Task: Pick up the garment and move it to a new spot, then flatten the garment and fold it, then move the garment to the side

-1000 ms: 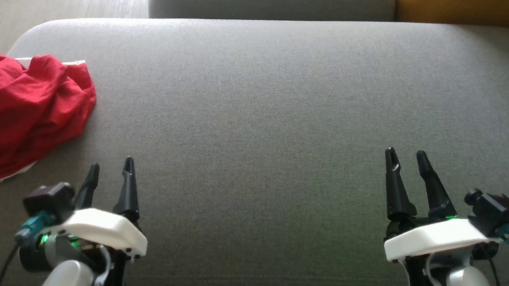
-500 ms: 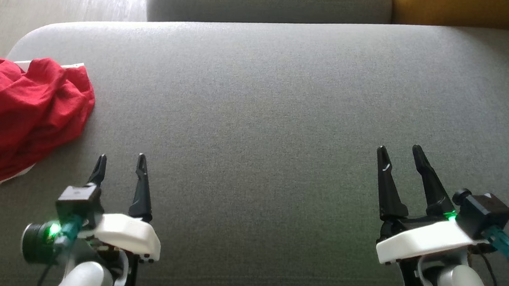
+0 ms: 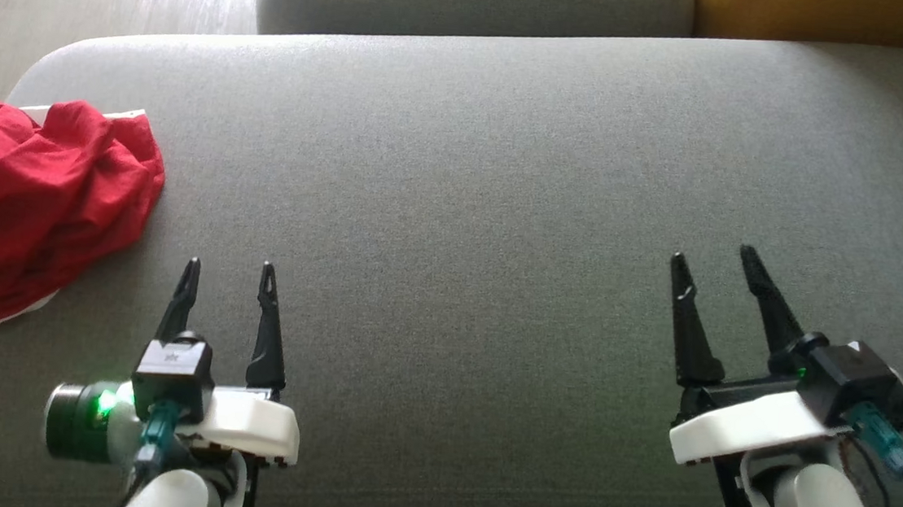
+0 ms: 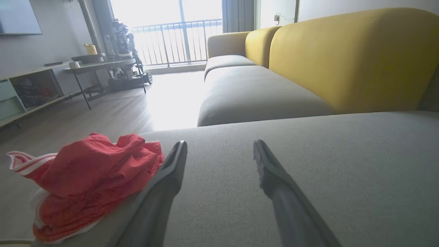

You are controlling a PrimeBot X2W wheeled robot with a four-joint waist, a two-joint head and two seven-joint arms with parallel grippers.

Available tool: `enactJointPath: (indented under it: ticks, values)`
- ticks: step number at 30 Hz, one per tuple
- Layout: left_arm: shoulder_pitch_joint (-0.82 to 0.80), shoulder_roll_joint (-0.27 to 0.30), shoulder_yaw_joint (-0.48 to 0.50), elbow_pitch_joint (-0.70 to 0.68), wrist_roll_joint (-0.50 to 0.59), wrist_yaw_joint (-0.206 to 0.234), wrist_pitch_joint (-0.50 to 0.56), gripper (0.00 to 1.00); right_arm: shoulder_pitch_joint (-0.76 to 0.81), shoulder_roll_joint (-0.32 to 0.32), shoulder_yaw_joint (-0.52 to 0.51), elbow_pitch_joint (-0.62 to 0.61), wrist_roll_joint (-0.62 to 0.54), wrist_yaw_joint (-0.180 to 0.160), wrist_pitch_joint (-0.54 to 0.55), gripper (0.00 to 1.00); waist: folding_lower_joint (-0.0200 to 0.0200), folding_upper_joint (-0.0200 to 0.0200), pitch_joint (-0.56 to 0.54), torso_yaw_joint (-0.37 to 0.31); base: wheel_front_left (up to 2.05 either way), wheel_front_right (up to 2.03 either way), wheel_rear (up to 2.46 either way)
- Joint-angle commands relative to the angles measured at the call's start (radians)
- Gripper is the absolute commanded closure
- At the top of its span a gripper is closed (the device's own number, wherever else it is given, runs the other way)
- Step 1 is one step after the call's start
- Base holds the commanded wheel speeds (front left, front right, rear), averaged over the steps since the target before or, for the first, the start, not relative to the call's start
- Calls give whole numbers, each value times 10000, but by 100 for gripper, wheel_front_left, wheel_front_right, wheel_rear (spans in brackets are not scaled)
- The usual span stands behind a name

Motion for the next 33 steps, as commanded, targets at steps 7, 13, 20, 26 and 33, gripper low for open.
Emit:
enactJointPath:
  ticks: [7, 13, 20, 26, 33]
  values:
    - [-478, 185, 304, -743, 961, 362, -359, 0, -546, -113, 148, -583, -1090, -2, -311, 0, 0, 0, 28, -10, 0, 0, 0]
    - [-379, 141, 151, -693, 1624, 297, -534, 0, -527, -119, 132, -531, -1757, -2, -487, 0, 0, 0, 70, -43, 0, 0, 0]
    - [-199, -255, 486, -354, 1497, -175, -644, 0, -507, -123, -69, 27, -1363, -2, -598, 0, 0, 0, 89, -71, 0, 0, 0]
    - [126, -984, 1455, -16, 518, -1174, -644, 0, -543, -123, -183, 718, -605, -2, -598, 0, 0, 0, 38, -71, 0, 0, 0]
    - [343, -1523, 2354, 479, 745, -2268, -644, 0, -660, -123, -182, 1124, -584, -2, -598, 0, 0, 0, -22, -77, 0, 0, 0]
